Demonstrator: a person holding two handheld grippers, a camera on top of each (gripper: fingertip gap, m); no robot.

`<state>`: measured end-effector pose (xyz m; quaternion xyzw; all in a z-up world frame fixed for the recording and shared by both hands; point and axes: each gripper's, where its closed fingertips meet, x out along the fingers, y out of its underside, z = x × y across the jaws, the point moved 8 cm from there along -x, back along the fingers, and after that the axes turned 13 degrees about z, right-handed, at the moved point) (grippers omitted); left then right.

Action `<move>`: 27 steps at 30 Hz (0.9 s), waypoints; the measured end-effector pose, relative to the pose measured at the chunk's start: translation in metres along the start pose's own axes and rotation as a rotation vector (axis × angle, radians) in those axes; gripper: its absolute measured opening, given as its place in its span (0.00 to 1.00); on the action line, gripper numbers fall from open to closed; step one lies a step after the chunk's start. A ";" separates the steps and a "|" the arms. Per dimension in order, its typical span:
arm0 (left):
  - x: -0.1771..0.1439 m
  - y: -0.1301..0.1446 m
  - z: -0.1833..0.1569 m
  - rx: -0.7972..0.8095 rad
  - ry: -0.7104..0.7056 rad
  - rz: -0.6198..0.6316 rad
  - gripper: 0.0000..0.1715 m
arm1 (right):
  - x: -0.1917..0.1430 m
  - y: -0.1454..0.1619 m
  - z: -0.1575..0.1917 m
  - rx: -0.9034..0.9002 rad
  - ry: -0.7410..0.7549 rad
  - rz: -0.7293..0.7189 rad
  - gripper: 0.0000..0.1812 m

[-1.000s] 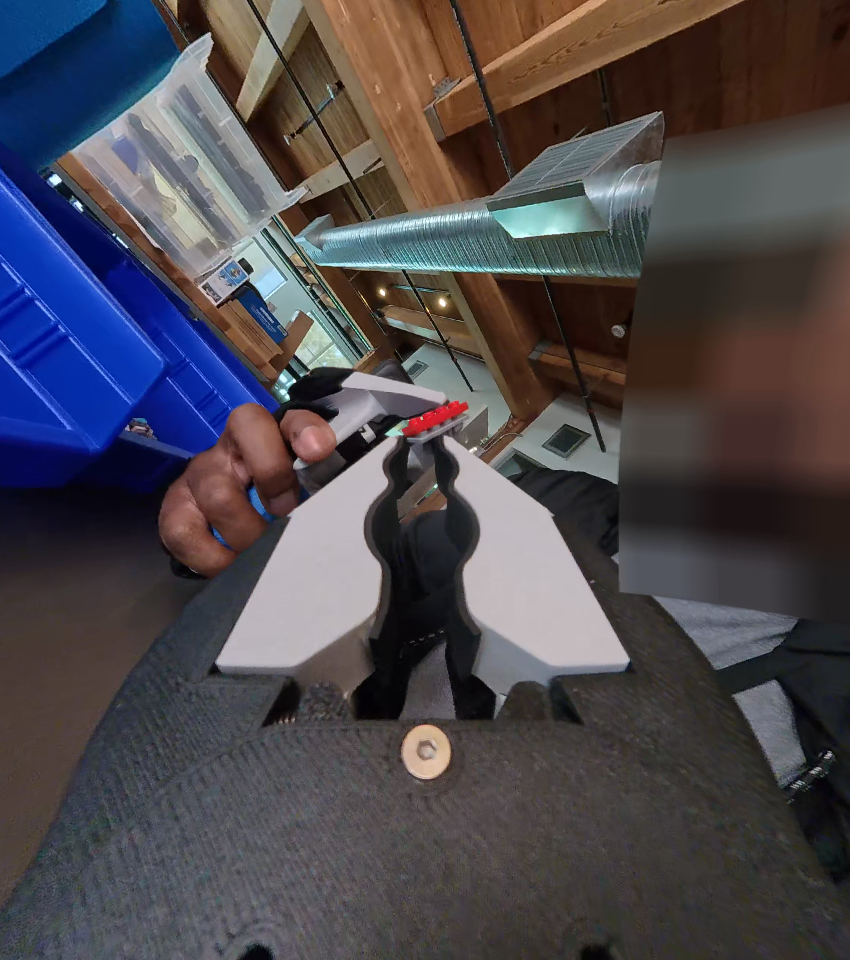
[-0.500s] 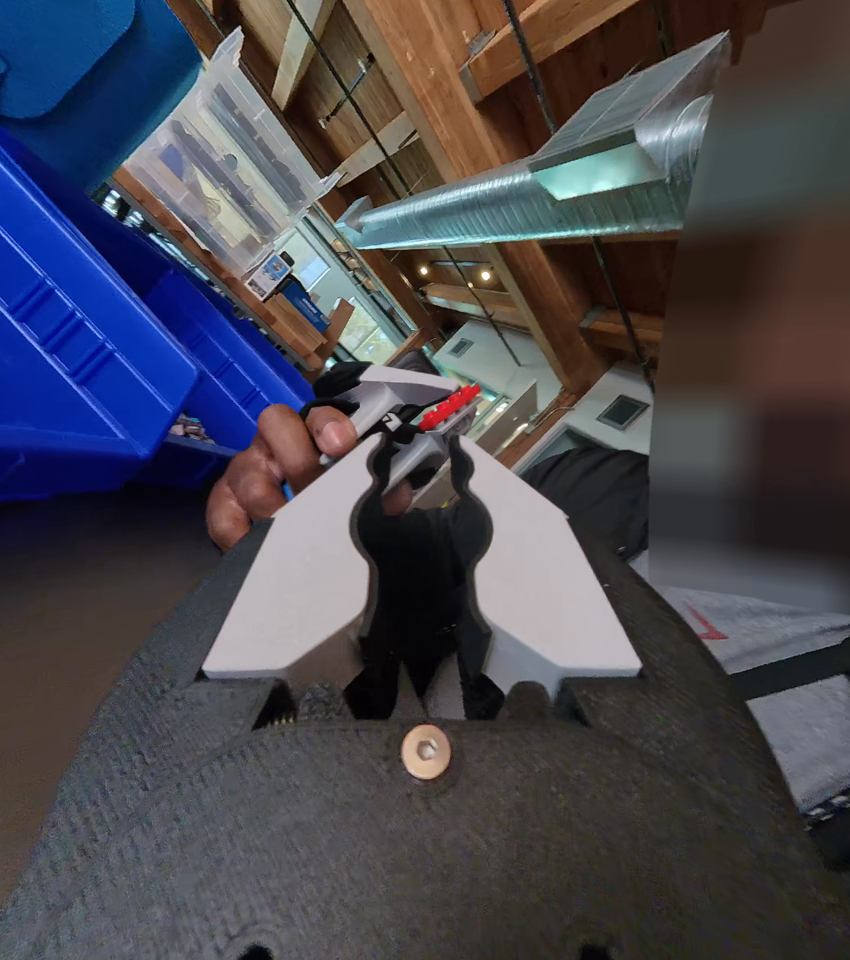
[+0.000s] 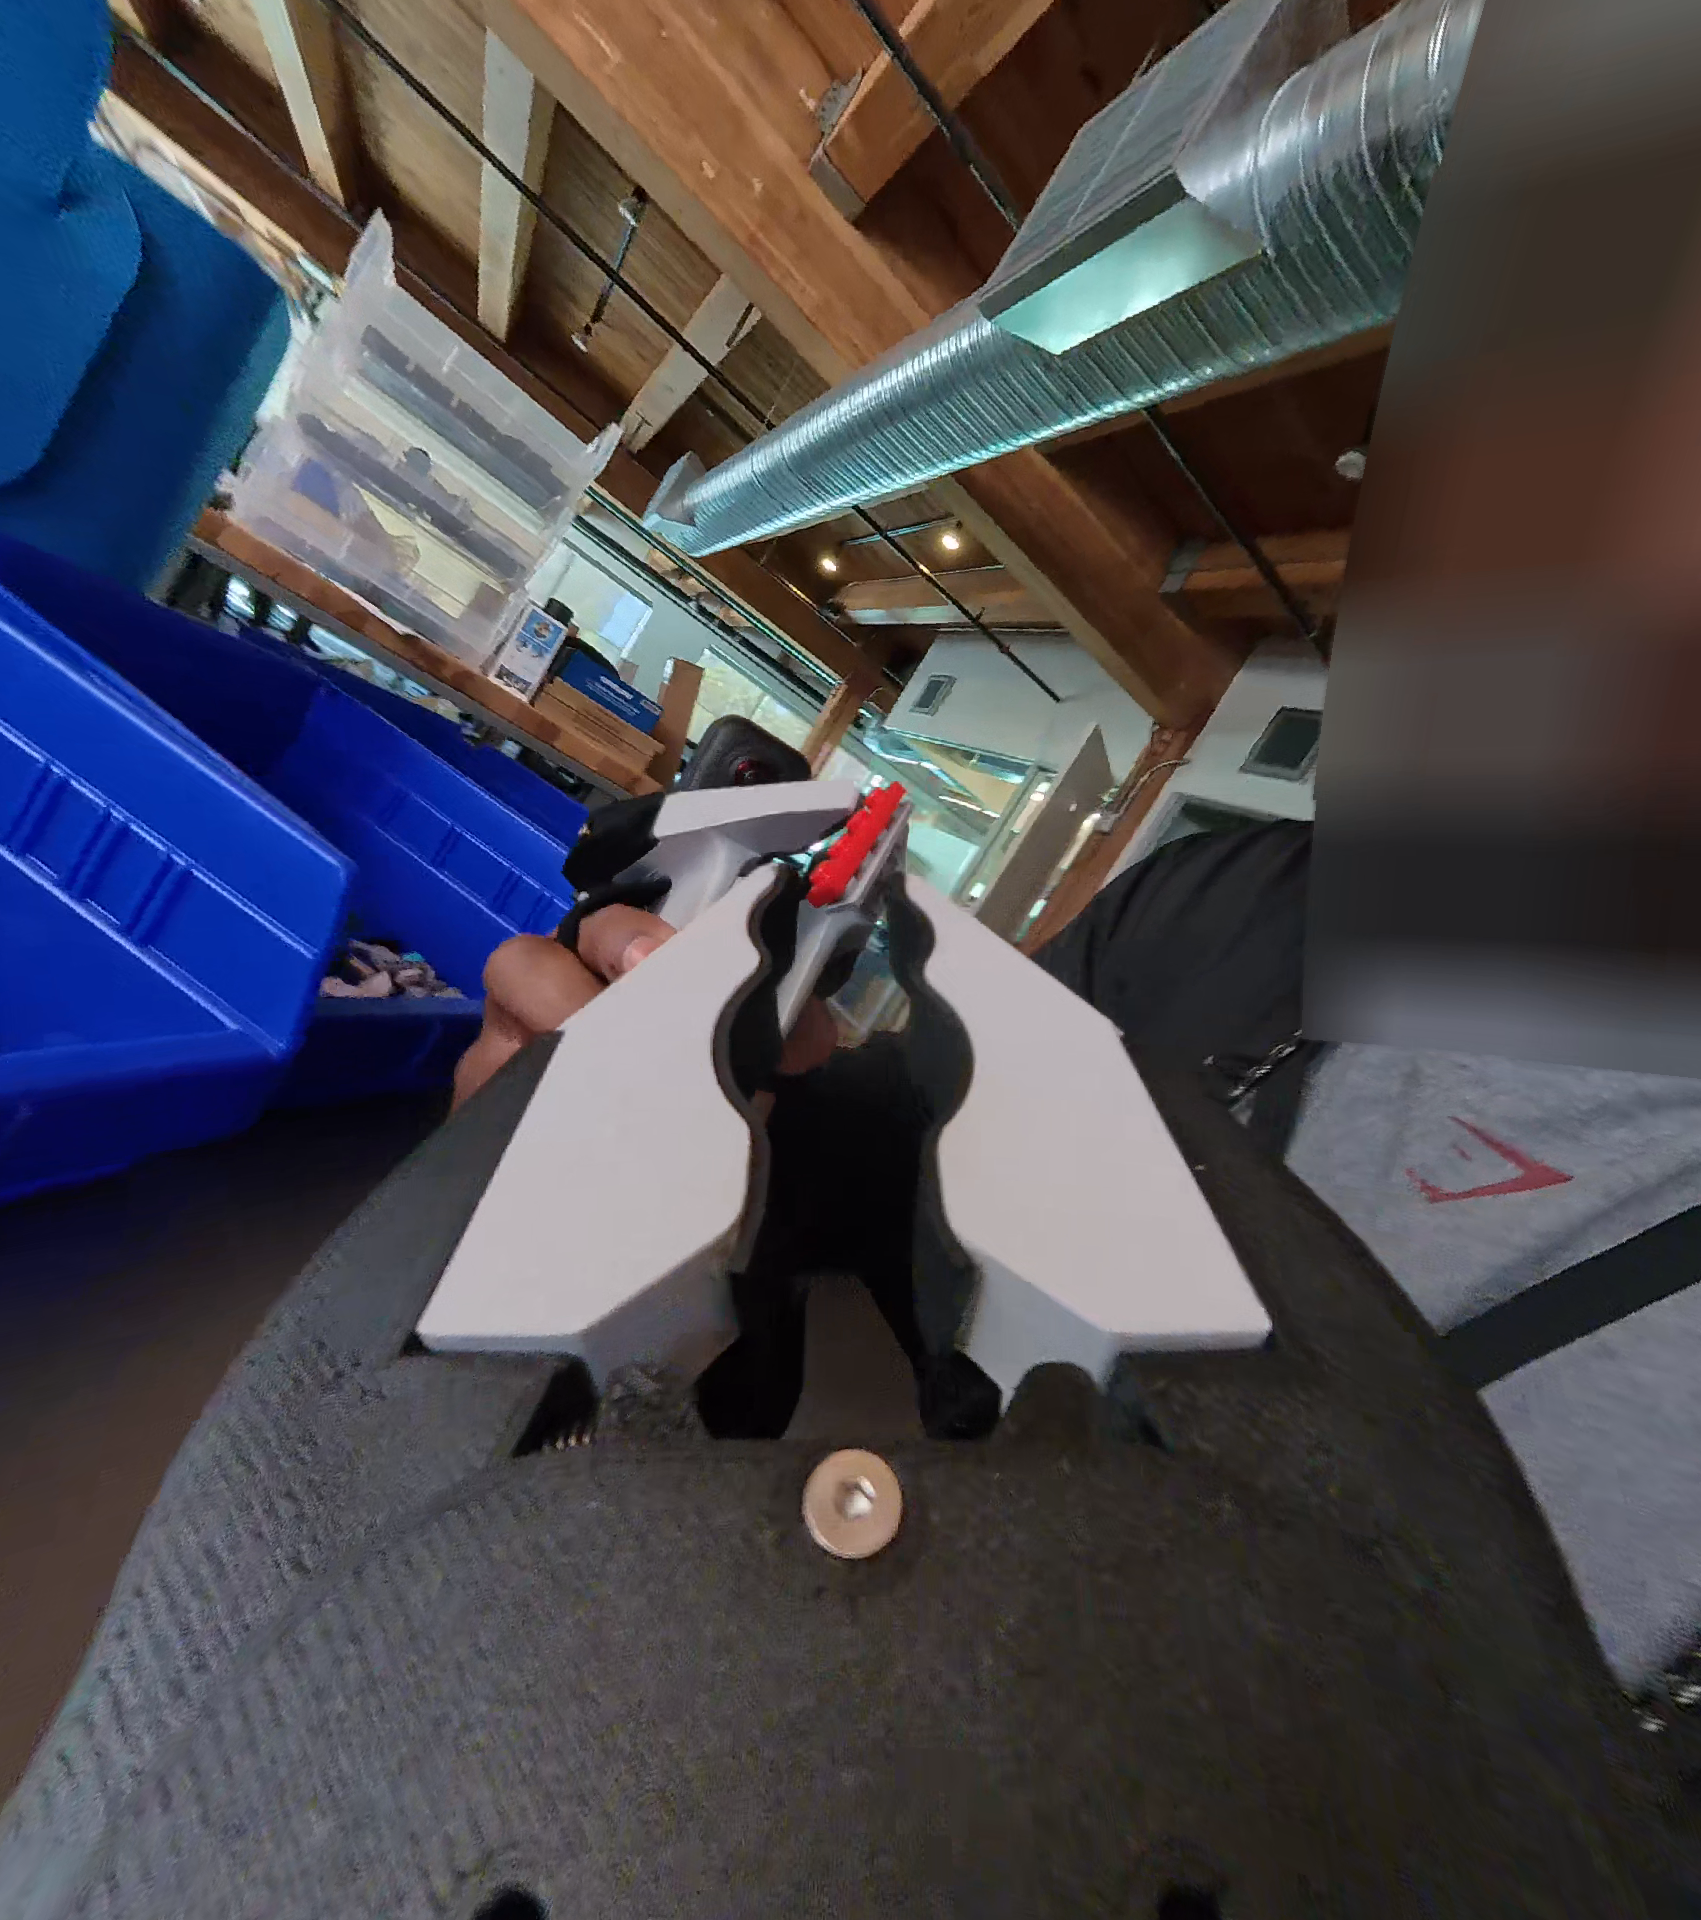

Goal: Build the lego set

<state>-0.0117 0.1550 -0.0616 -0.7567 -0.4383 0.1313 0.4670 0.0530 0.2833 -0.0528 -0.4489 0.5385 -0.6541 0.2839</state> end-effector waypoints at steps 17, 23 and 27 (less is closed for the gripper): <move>-0.001 -0.001 -0.008 0.158 -0.074 0.041 0.04 | -0.001 0.001 -0.002 0.083 -0.072 -0.017 0.05; -0.002 -0.003 -0.013 0.241 -0.134 0.071 0.04 | -0.001 0.001 -0.002 0.090 -0.075 -0.009 0.05; -0.002 -0.005 -0.018 0.318 -0.184 0.104 0.04 | -0.002 -0.001 -0.003 0.088 -0.079 0.003 0.07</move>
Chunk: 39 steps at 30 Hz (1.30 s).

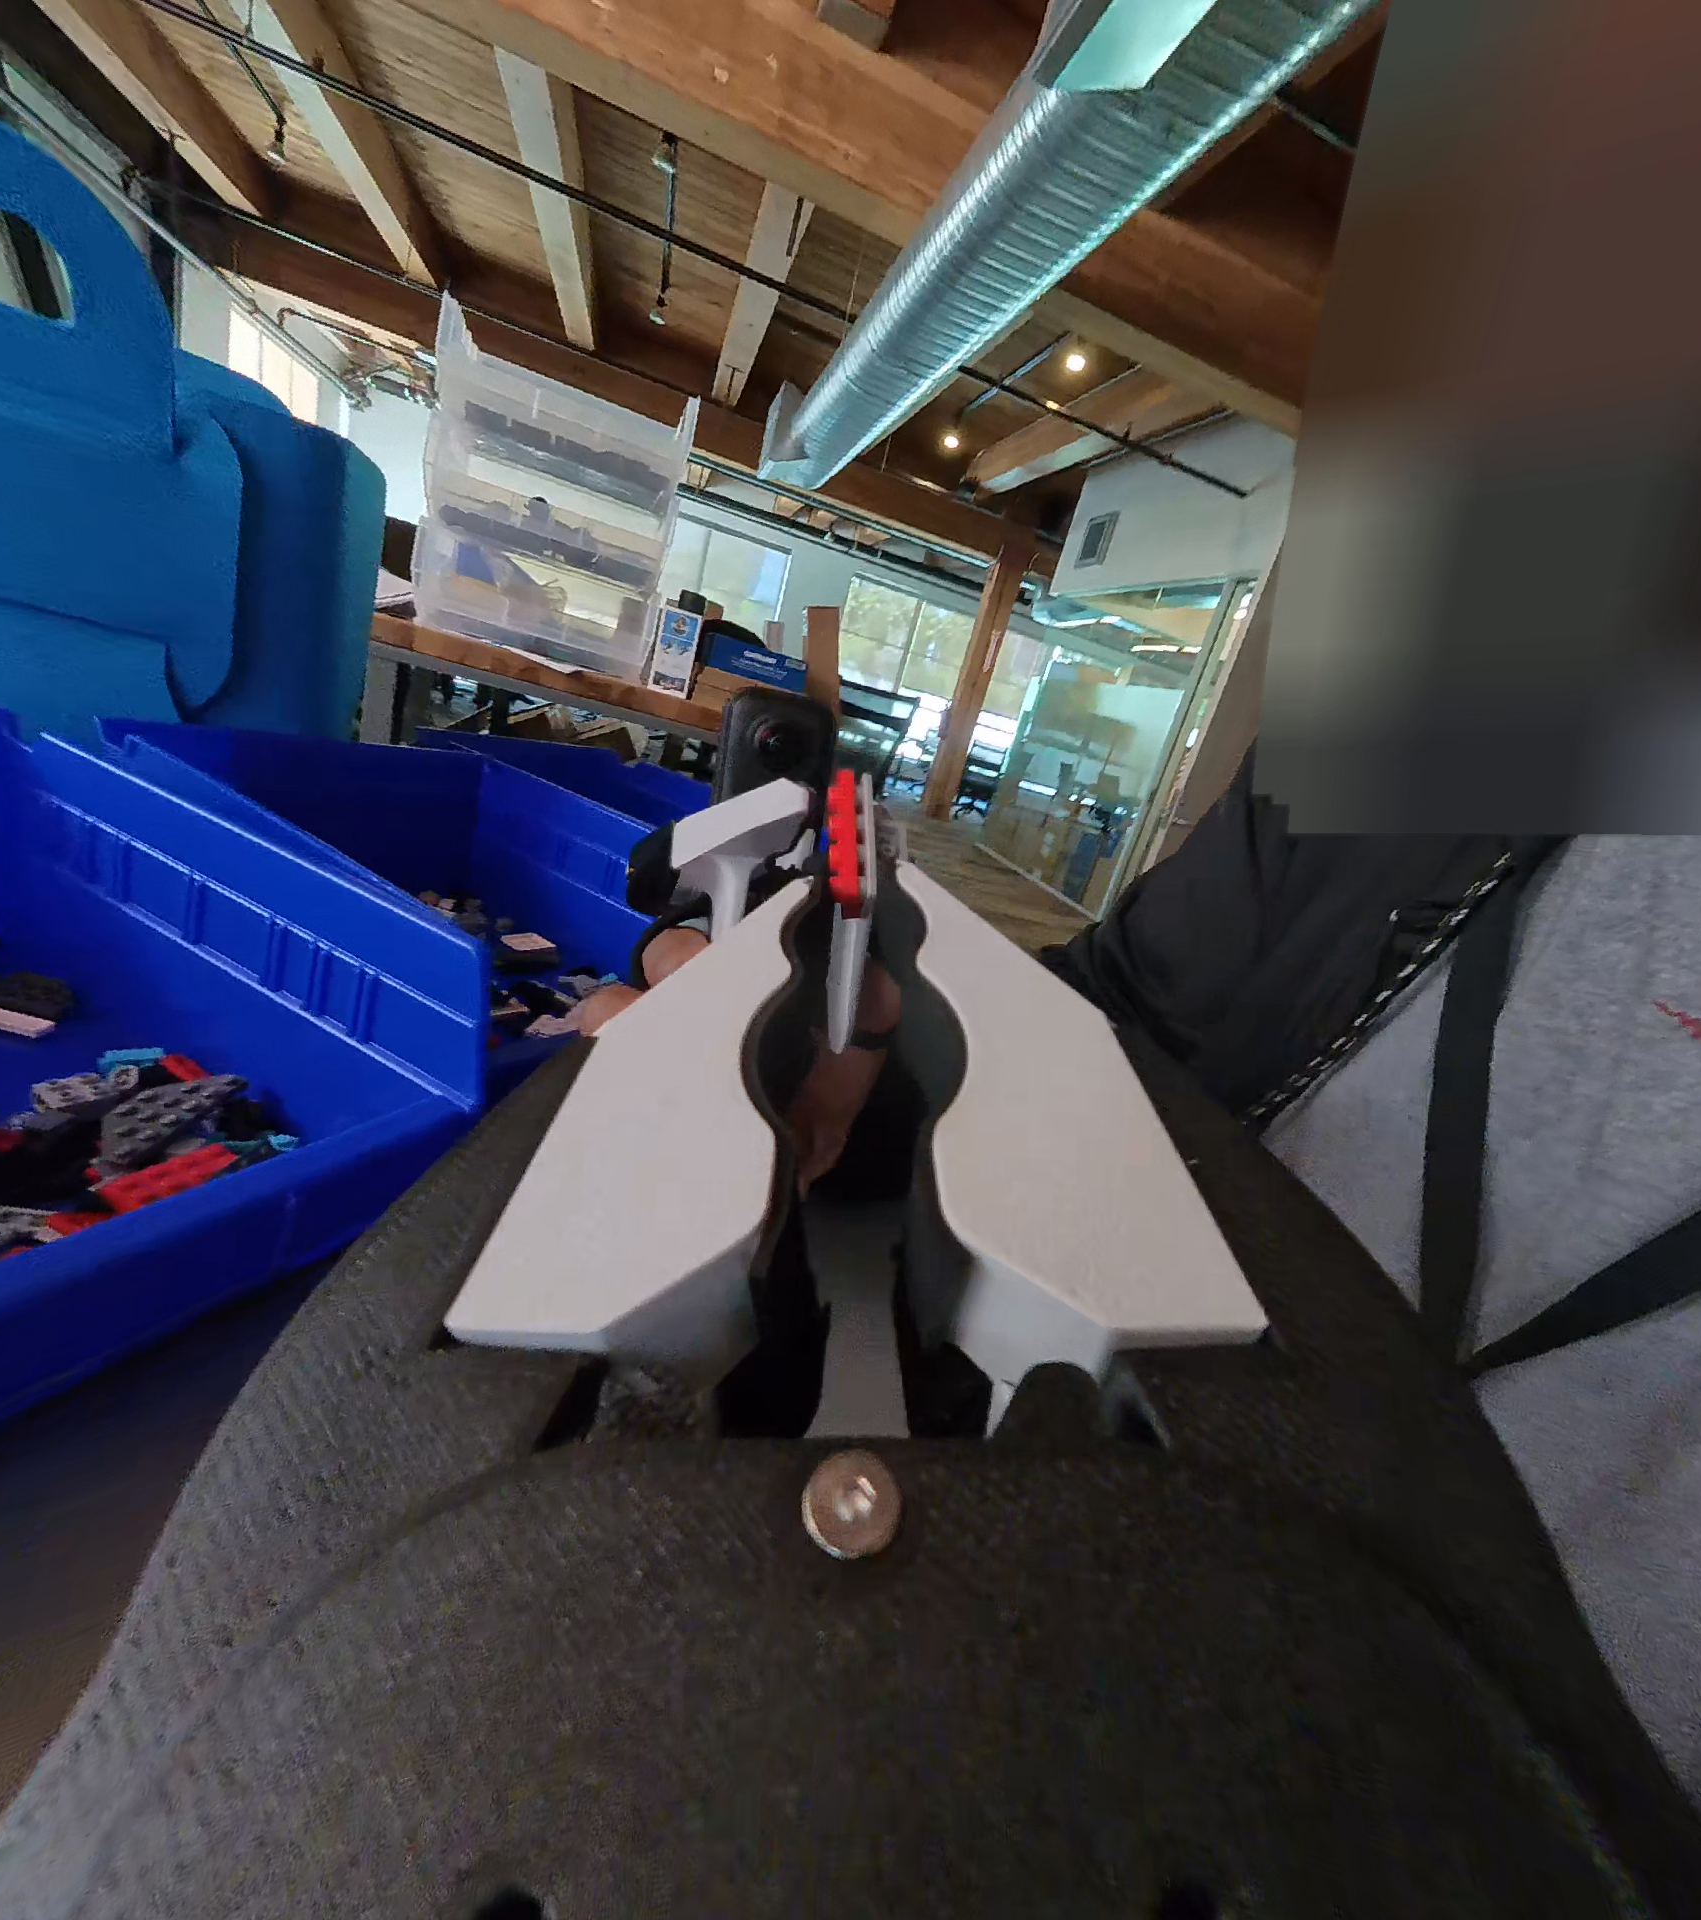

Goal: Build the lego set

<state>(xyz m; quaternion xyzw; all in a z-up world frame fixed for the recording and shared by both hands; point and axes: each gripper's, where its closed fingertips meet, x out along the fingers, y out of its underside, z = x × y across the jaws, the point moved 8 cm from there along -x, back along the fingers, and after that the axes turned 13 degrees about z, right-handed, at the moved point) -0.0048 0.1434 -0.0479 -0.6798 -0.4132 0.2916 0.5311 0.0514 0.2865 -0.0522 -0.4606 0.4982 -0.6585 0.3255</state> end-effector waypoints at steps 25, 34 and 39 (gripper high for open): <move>0.005 0.010 -0.021 0.584 -0.312 0.455 0.04 | -0.006 -0.003 0.019 -0.401 0.073 0.539 0.09; 0.006 0.012 -0.020 0.565 -0.287 0.459 0.04 | -0.007 0.001 0.018 -0.397 0.047 0.561 0.06; 0.006 0.012 -0.020 0.551 -0.270 0.445 0.04 | -0.009 0.002 0.019 -0.413 0.037 0.543 0.06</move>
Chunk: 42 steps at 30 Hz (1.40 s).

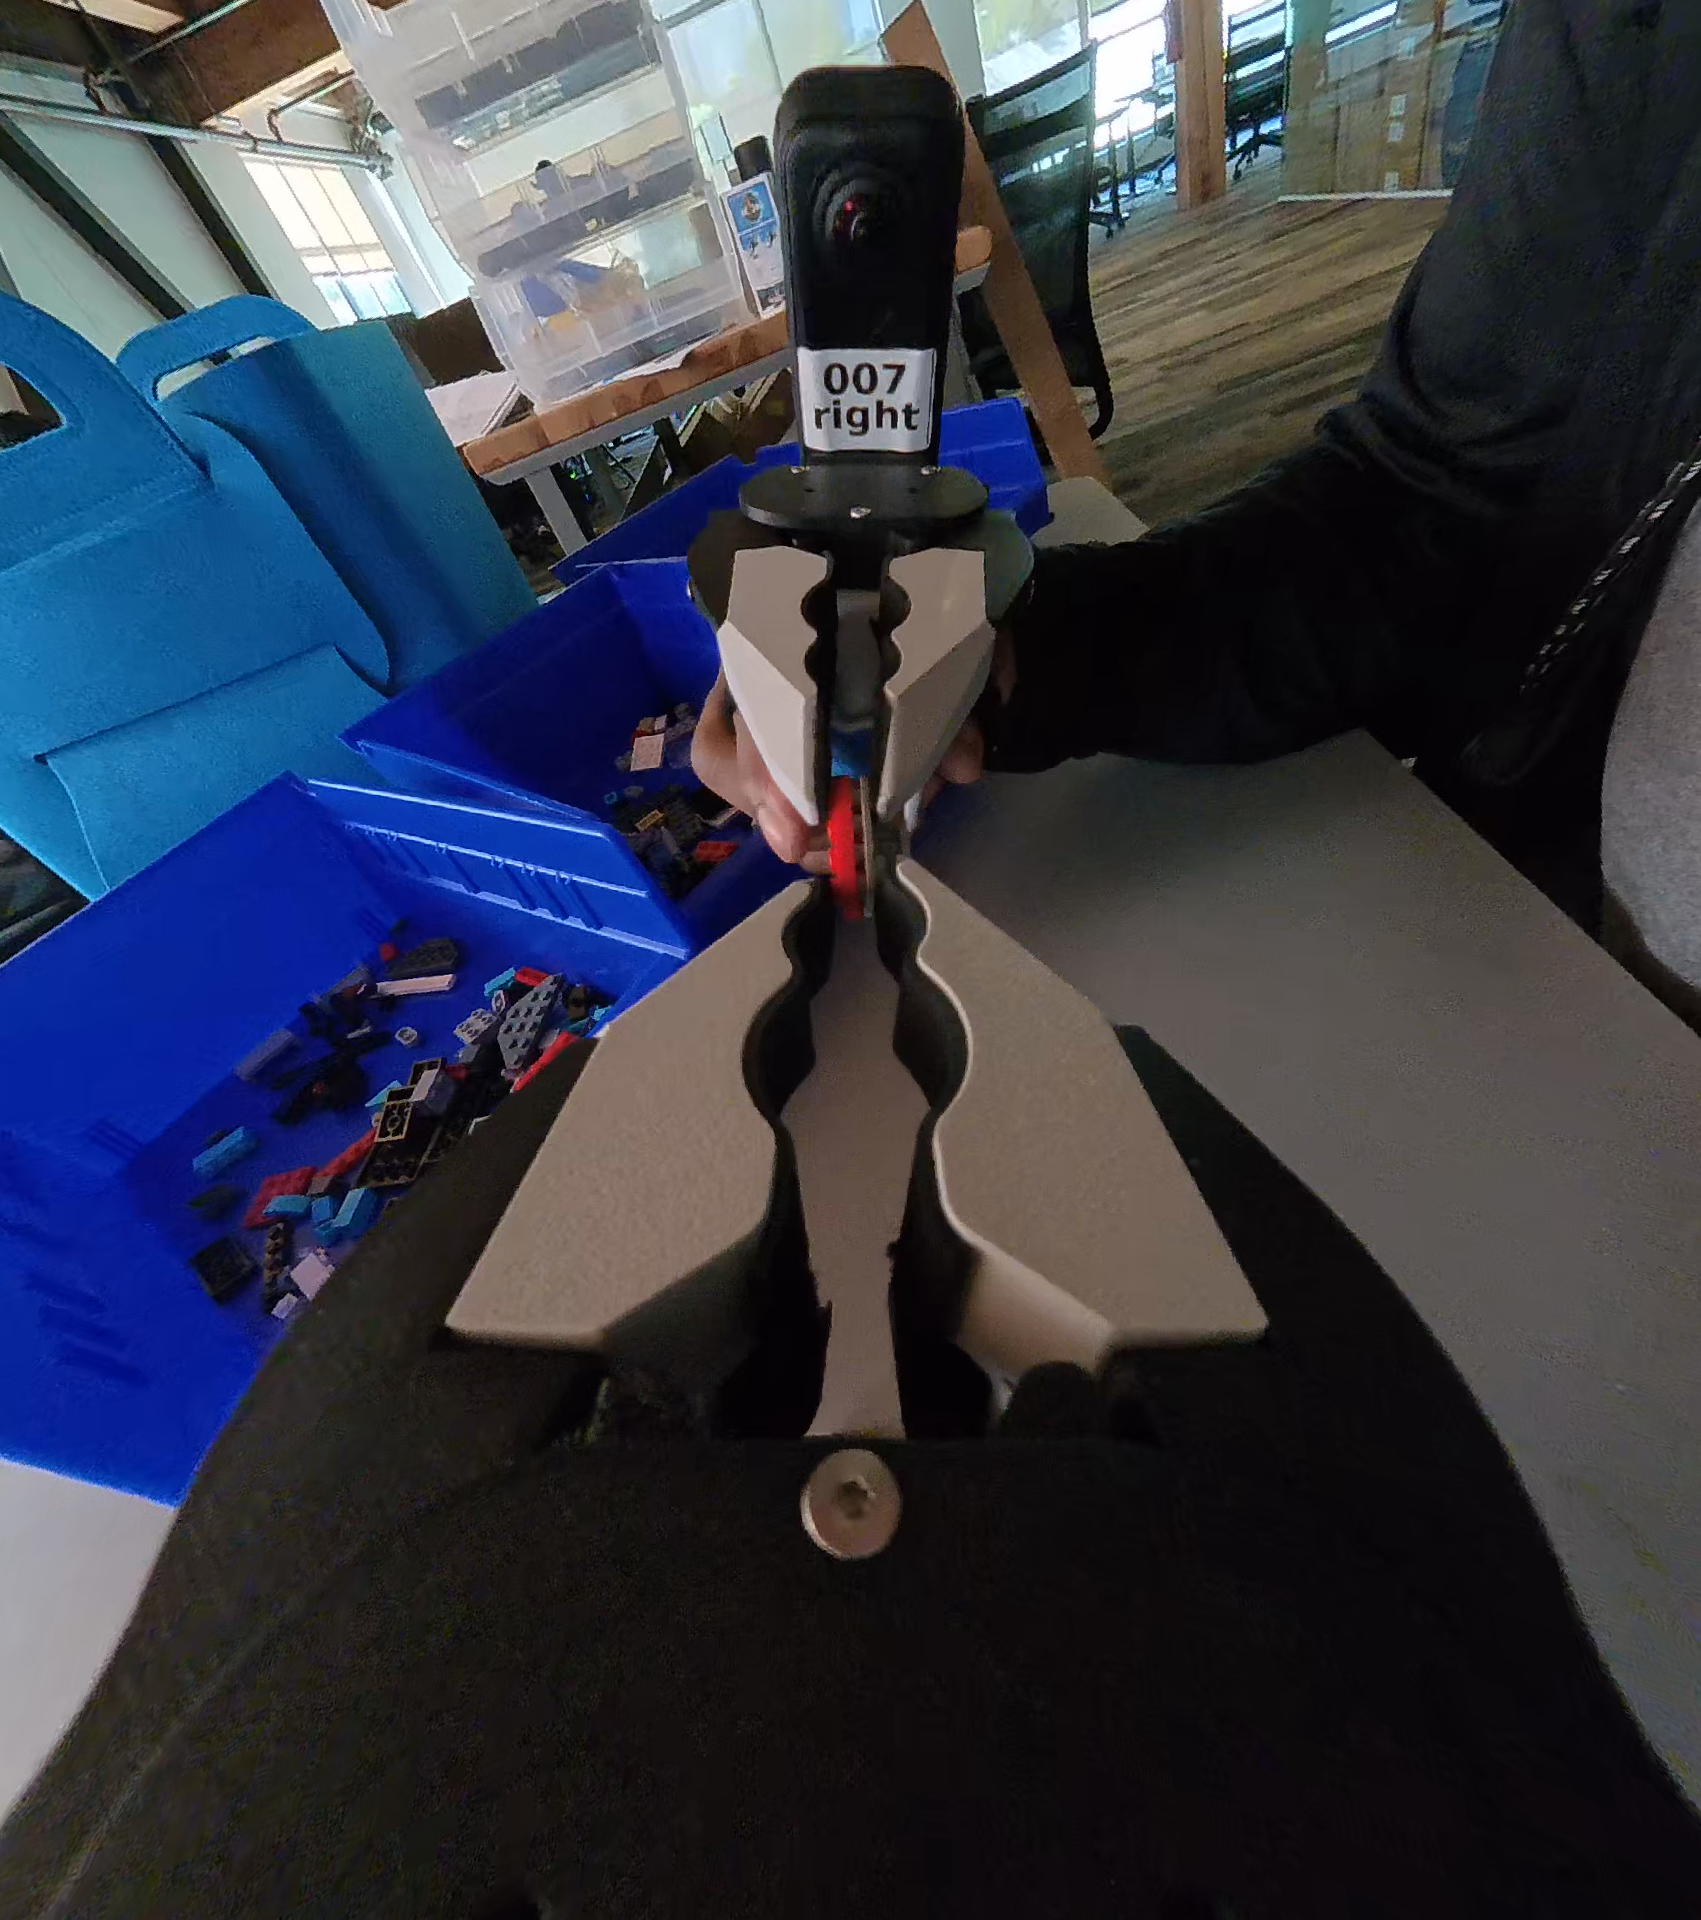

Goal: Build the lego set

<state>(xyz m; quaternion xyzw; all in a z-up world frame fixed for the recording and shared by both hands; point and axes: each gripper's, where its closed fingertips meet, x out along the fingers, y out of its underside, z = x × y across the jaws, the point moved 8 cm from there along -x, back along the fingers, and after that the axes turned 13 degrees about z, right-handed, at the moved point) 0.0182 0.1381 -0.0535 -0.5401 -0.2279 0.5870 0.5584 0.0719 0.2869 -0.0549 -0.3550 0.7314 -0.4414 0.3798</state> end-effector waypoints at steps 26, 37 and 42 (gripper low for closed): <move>0.001 0.007 0.000 0.038 -0.013 0.025 0.04 | 0.005 0.009 -0.002 0.046 -0.021 0.009 0.08; 0.007 0.007 -0.008 0.122 -0.026 0.076 0.04 | 0.010 0.015 0.002 0.117 -0.128 0.069 0.09; 0.006 0.008 -0.006 0.108 -0.021 0.083 0.04 | 0.011 0.015 0.001 0.107 -0.111 0.058 0.06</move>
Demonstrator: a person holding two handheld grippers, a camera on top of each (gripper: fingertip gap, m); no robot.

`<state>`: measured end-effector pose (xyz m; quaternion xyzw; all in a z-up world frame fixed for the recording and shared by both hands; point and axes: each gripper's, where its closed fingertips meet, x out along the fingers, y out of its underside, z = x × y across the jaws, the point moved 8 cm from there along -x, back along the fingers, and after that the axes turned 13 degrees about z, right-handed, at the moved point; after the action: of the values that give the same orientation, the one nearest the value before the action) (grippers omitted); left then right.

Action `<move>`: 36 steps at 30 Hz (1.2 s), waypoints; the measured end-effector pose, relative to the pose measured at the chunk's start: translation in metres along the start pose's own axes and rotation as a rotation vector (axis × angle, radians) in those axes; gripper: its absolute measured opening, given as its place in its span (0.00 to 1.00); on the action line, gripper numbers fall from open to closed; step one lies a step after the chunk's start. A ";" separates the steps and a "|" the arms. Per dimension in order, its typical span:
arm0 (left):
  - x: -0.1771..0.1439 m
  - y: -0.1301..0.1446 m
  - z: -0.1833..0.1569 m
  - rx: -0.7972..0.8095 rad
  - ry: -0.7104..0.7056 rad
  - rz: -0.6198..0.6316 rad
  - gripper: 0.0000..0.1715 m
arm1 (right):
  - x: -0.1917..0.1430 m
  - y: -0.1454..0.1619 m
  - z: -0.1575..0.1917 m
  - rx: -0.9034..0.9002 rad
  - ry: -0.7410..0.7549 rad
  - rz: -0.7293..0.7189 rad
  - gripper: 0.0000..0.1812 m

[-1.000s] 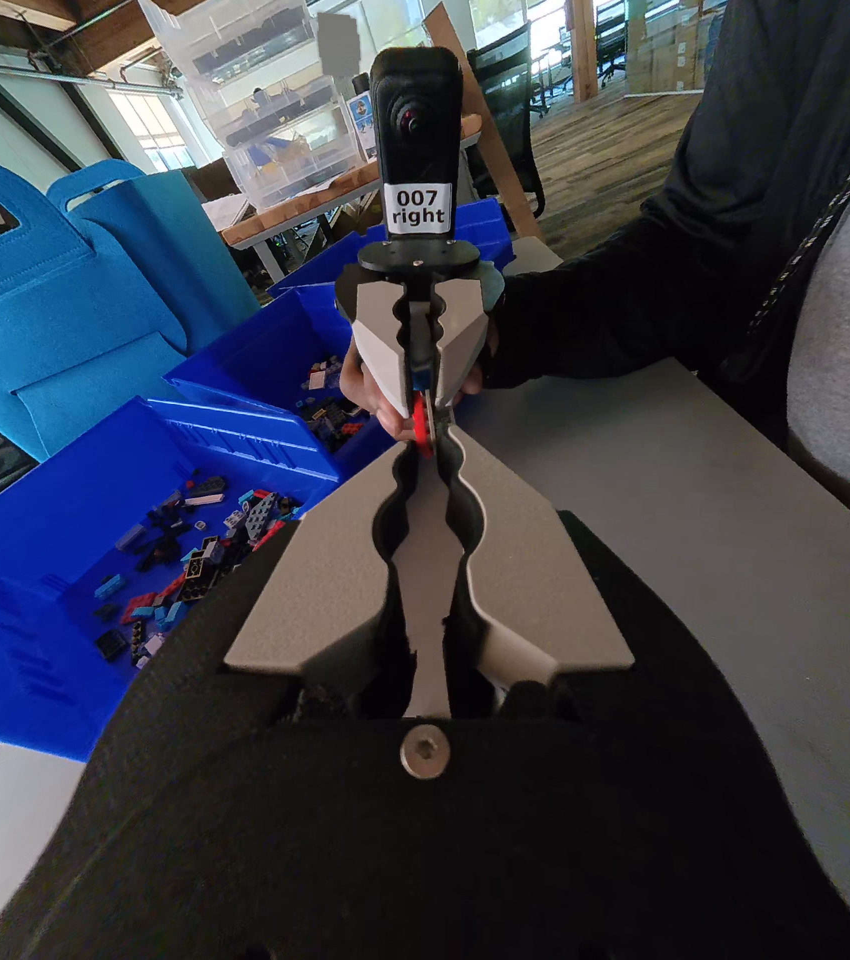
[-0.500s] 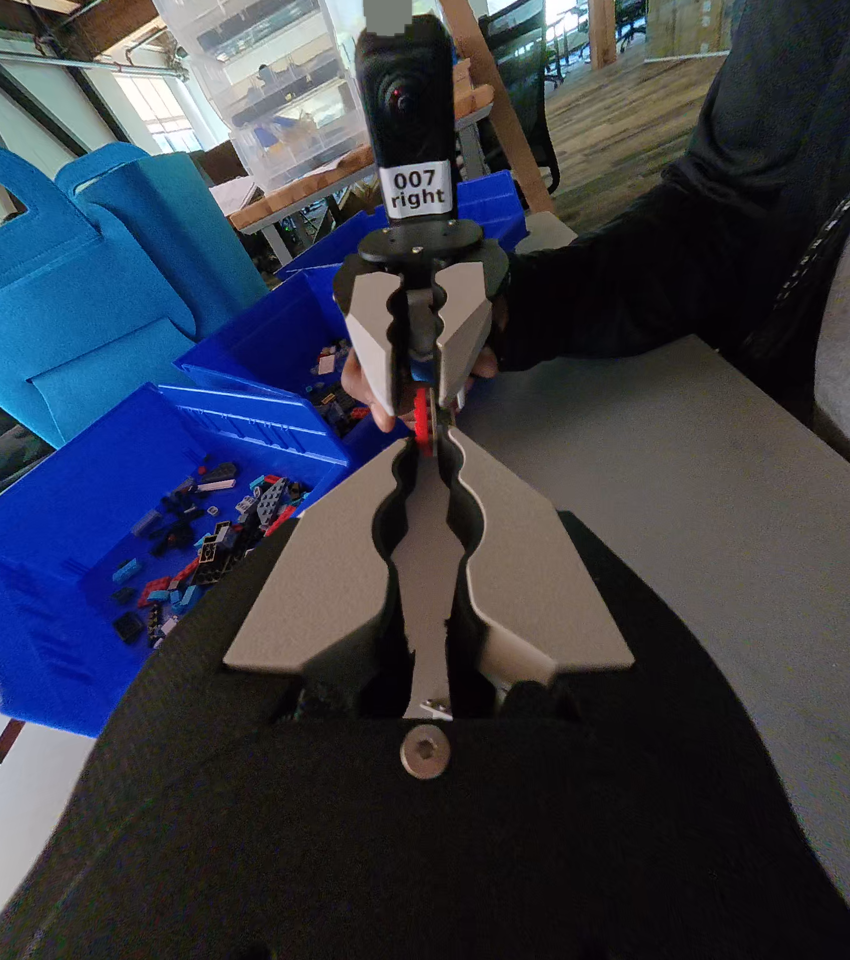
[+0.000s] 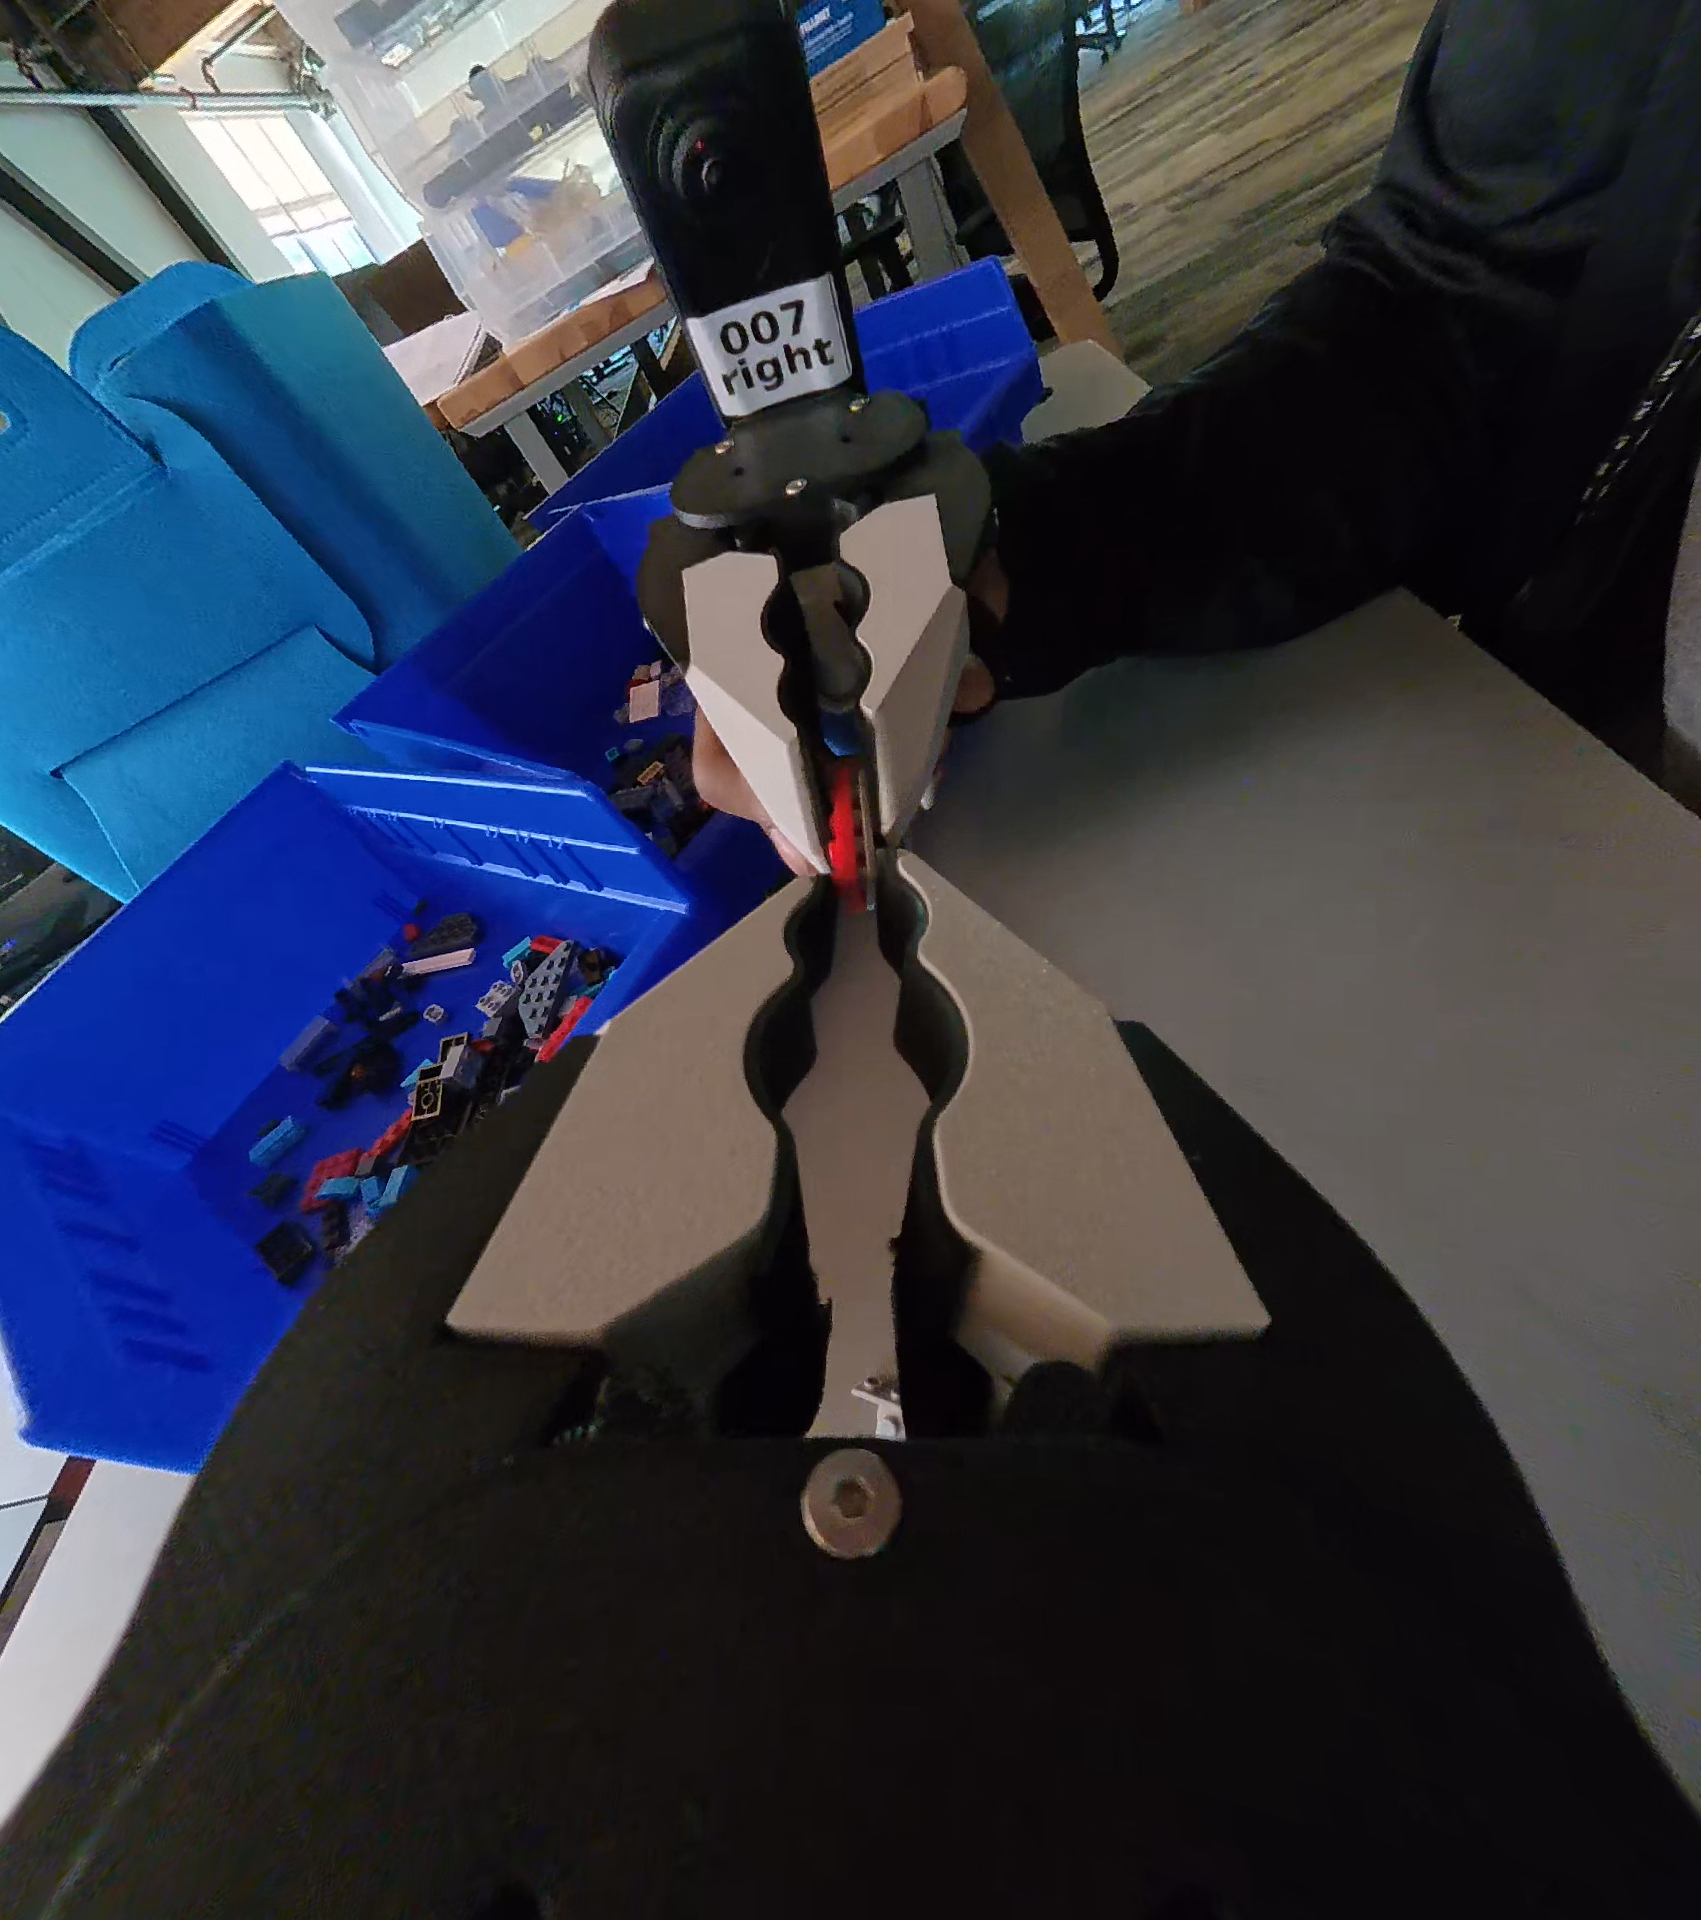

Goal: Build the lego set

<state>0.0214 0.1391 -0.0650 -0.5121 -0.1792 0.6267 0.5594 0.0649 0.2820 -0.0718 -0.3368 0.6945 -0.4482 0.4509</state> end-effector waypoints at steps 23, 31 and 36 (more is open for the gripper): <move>0.000 0.017 0.035 -0.688 0.261 -0.197 0.11 | -0.008 -0.005 -0.016 -0.096 0.367 -0.069 0.06; 0.015 0.023 0.039 -1.092 0.490 -0.431 0.03 | -0.008 -0.009 -0.017 -0.118 0.502 -0.137 0.06; 0.018 0.024 0.039 -1.138 0.511 -0.492 0.03 | -0.007 -0.010 -0.017 -0.130 0.531 -0.137 0.06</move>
<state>-0.0213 0.1617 -0.0762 -0.8036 -0.4552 0.1478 0.3537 0.0524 0.2901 -0.0572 -0.2819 0.7913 -0.5047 0.1993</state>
